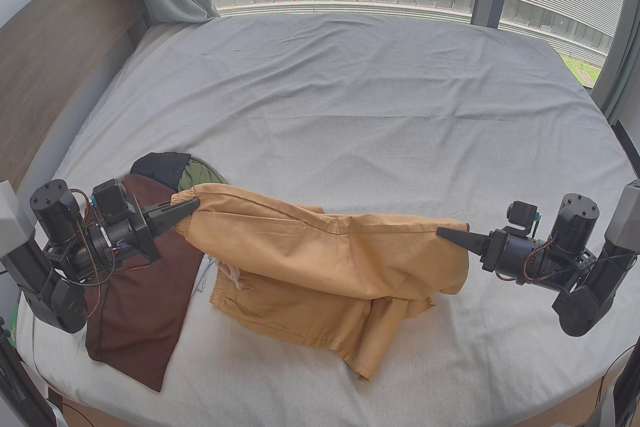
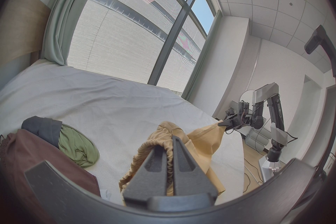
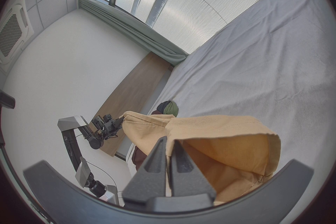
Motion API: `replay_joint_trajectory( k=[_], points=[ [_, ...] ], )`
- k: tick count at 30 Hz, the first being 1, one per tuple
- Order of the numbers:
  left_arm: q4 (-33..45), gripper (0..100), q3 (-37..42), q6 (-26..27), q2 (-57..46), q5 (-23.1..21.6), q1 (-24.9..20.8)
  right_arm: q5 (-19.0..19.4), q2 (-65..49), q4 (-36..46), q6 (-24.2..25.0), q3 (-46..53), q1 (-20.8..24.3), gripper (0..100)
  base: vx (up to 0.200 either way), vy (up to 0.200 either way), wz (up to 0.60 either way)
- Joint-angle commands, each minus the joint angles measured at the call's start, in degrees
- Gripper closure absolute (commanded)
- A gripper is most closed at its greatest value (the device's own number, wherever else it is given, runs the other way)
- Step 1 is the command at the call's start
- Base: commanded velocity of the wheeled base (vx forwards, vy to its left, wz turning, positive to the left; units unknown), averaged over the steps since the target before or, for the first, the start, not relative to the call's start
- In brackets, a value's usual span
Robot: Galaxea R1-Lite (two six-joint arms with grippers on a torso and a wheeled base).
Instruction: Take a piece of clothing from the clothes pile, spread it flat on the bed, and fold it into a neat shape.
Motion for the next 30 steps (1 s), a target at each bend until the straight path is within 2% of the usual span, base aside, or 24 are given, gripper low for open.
replay_joint_trajectory(
  k=[1, 30],
  points=[
    [-0.08, 100, -0.77, -0.02, -0.43, 0.0, 0.47, 0.03, -3.52, 0.02, 0.1, -0.05, 0.07, 100, 0.0, 0.0, 0.0],
    [0.01, 100, -2.71, -2.39, -2.63, 0.0, 1.79, -0.06, -9.59, 0.02, 0.71, -0.92, -0.63, 100, 0.0, 0.0, 0.0]
  ],
)
